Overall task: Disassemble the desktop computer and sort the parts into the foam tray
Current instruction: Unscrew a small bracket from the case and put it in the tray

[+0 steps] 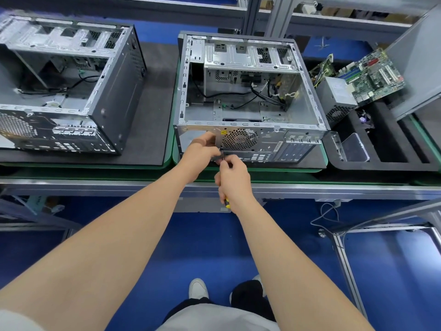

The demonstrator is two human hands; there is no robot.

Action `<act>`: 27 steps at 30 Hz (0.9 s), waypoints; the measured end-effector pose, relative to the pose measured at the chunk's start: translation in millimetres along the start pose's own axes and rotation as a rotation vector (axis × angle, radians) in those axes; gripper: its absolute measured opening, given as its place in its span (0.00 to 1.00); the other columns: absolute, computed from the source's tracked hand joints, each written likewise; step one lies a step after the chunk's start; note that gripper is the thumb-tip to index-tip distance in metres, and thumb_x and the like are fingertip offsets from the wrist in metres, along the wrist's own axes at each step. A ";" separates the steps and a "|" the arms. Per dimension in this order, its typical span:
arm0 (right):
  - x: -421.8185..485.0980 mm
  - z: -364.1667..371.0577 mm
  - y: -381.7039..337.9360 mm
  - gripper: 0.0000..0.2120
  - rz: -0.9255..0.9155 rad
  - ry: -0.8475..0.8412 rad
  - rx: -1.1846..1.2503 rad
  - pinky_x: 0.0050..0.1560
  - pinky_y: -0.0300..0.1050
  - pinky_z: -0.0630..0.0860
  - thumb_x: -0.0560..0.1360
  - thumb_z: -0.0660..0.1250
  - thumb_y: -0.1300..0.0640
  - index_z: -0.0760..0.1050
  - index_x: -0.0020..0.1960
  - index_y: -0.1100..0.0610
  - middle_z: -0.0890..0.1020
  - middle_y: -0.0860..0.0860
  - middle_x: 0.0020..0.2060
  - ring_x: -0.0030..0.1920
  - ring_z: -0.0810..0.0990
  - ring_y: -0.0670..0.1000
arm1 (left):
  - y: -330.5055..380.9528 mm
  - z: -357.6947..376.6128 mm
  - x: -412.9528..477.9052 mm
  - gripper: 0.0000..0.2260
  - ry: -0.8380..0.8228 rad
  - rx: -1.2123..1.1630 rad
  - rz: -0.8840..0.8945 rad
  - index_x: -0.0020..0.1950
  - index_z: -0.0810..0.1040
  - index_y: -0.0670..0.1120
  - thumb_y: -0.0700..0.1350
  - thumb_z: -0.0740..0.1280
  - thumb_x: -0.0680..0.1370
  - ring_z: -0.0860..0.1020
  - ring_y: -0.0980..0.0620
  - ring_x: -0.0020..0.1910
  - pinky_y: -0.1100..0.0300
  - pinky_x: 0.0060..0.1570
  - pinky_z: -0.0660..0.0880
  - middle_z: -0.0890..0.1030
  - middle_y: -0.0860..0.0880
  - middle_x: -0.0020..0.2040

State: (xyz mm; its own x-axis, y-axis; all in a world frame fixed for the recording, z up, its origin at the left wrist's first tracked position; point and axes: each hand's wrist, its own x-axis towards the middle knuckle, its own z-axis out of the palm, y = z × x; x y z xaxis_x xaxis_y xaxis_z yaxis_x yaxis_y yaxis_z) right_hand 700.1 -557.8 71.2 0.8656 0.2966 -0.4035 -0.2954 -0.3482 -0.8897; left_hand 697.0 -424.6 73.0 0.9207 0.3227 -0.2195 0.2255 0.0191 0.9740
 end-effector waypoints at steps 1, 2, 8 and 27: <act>-0.7 3.2 -1.6 0.08 -0.062 0.071 -0.148 0.26 0.46 0.69 0.85 0.56 0.56 0.74 0.55 0.52 0.82 0.57 0.41 0.30 0.75 0.57 | -1.1 0.4 0.2 0.19 0.001 0.006 0.008 0.61 0.79 0.49 0.30 0.64 0.76 0.82 0.48 0.56 0.57 0.54 0.79 0.85 0.49 0.55; -0.6 6.0 -2.1 0.06 -0.125 0.116 -0.304 0.31 0.49 0.72 0.85 0.57 0.57 0.73 0.58 0.53 0.81 0.57 0.44 0.37 0.78 0.59 | -2.4 1.0 0.6 0.18 0.003 0.015 0.015 0.62 0.79 0.49 0.31 0.66 0.76 0.82 0.48 0.57 0.56 0.56 0.79 0.85 0.49 0.55; -3.1 17.1 1.8 0.17 -0.245 0.212 -0.768 0.39 0.52 0.70 0.83 0.62 0.60 0.64 0.71 0.55 0.75 0.54 0.44 0.41 0.75 0.59 | -4.9 8.6 0.7 0.14 0.108 0.043 0.025 0.55 0.79 0.54 0.35 0.69 0.76 0.82 0.49 0.56 0.52 0.56 0.79 0.84 0.51 0.53; 2.3 -14.1 11.3 0.13 0.333 -0.404 0.826 0.18 0.38 0.55 0.89 0.55 0.51 0.76 0.60 0.56 0.69 0.50 0.30 0.21 0.57 0.45 | 4.0 3.2 1.2 0.20 0.066 0.059 -0.053 0.56 0.78 0.49 0.27 0.60 0.73 0.80 0.54 0.39 0.65 0.40 0.77 0.80 0.48 0.46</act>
State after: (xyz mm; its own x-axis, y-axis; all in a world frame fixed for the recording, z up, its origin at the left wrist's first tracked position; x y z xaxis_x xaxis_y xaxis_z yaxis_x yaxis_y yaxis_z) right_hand 704.5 -573.6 63.2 0.5281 0.6317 -0.5675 -0.8233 0.2171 -0.5244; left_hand 700.0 -427.1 76.5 0.8842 0.3848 -0.2649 0.2940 -0.0177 0.9556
